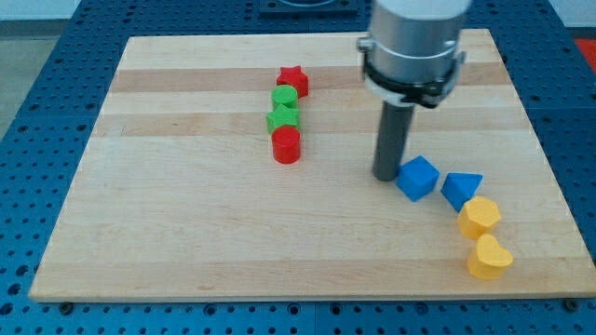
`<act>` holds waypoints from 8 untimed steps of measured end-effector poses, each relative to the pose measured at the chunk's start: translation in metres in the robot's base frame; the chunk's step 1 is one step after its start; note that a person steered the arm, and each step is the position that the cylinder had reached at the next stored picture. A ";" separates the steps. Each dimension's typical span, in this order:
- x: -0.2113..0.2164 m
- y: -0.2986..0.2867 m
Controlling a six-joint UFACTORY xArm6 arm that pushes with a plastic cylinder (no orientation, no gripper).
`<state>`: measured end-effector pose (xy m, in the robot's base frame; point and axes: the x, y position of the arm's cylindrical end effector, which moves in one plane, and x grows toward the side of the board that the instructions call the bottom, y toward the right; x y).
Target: Move the blue cube above the blue triangle
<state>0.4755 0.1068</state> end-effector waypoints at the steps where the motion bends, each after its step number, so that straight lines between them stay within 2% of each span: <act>1: -0.001 0.006; 2: -0.003 -0.017; 4: 0.070 -0.031; 6: 0.051 0.002; 8: 0.001 0.016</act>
<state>0.4763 0.1224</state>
